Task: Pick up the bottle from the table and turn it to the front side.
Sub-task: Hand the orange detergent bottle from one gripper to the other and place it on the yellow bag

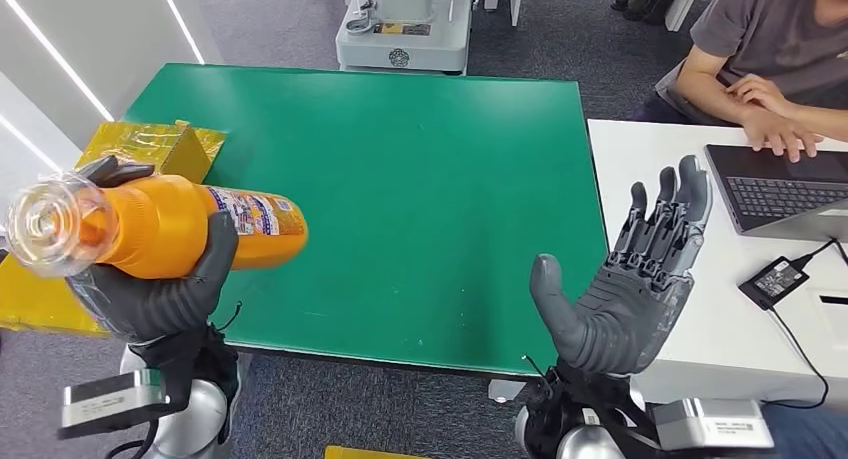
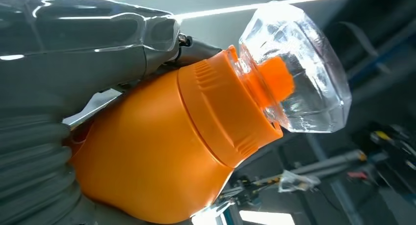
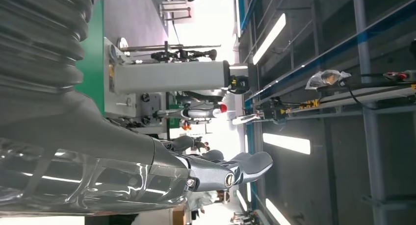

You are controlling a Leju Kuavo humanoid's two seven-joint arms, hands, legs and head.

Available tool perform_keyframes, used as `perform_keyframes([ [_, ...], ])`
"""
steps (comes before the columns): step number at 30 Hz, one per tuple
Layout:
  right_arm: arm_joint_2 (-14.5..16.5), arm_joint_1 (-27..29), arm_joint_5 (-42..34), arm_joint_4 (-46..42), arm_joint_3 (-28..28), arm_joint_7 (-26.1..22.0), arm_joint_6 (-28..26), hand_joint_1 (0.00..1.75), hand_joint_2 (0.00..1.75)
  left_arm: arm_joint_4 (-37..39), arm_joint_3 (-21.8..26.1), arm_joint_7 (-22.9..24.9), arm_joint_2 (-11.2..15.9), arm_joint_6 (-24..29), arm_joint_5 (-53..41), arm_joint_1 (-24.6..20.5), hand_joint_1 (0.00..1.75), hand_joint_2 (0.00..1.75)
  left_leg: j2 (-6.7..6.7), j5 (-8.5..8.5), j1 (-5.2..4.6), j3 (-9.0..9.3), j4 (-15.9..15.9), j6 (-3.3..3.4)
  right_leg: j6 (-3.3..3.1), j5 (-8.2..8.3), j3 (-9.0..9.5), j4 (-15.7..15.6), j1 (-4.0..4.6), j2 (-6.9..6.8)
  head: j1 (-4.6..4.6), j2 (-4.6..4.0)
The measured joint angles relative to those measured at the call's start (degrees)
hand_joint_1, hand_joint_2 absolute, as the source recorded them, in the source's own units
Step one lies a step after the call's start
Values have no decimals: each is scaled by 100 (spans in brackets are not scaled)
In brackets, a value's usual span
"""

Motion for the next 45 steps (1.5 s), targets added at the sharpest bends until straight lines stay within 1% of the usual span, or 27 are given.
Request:
perform_keyframes([
  [4, -63, 0, -82, 51, 41, -1, 42, 0, 175, -65, -94, 336, 376, -56, -1167, -423, 175, 175, 1, 1, 0, 2, 0, 0, -1, 1, 2, 1, 0, 0, -1, 0],
  [8, -113, 22, -99, 93, 67, 0, 70, 0, 175, 91, -253, 680, 719, -405, -2141, -958, 175, 175, 0, 2, -1, 5, 1, -1, -1, 2, 4, 1, 0, 0, 1, 0],
  [10, -134, 52, -104, 95, 75, -1, 55, 0, 175, 350, -379, 759, 878, -515, -2491, -1290, 175, 175, 0, 2, -1, 6, 1, -1, -1, 2, 4, 2, -1, 0, -1, 0],
  [13, -154, 115, -116, 93, 86, -2, 51, 0, 175, 889, -631, 775, 1088, -522, -3022, -1788, 175, 175, 2, 2, -1, 7, 1, -1, -2, 3, 4, 2, -1, 3, -1, 0],
  [16, -170, 177, -134, 93, 92, -2, 80, 0, 175, 1412, -955, 701, 1260, -569, -3515, -2150, 175, 175, 4, 2, -2, 8, 1, -1, -2, 3, 3, 2, -1, 6, -1, 0],
  [21, -193, 289, -58, 90, 91, -2, 151, 0, 175, 2105, -1534, 428, 1399, -931, -3857, -2500, 175, 175, 4, -2, -2, 7, 1, -5, -2, 0, 1, 2, -1, 8, -1, 0],
  [26, -198, 416, 6, 56, 90, -2, 143, 0, 175, 2653, -1903, 395, 1433, -1172, -3938, -2742, 175, 175, 6, -4, -1, 7, 1, -7, -3, -1, 0, 2, -1, 12, 0, 0],
  [31, -199, 505, 72, 22, 87, -2, 157, 0, 175, 3139, -2094, 484, 1447, -1215, -4098, -2970, 175, 175, 6, -4, -1, 7, 1, -7, -3, -1, 0, 3, -1, 12, 0, 0],
  [35, -199, 615, 128, -34, 81, -2, 179, 0, 175, 3835, -2187, 731, 1473, -1154, -4296, -3267, 175, 175, 8, -4, -1, 7, 0, -7, -3, 0, 0, 5, 0, 14, -1, 0],
  [37, -199, 660, 147, -56, 75, -2, 186, 0, 175, 4201, -2203, 838, 1506, -1259, -4372, -3404, 175, 175, 10, -4, -1, 8, 0, -8, -4, 0, 0, 6, 0, 15, -1, 0],
  [41, -200, 717, 148, -75, 70, -2, 213, 0, 175, 4846, -2298, 928, 1660, -1615, -4570, -3586, 175, 175, 14, -4, -1, 8, 0, -8, -4, -1, -2, 7, 0, 20, 1, 0],
  [45, -203, 732, 91, -77, 66, -2, 259, 0, 175, 5267, -2363, 1084, 1858, -1733, -4625, -3624, 175, 175, 18, -4, -1, 7, -2, -8, -5, -2, -5, 9, 0, 26, -1, 0],
])
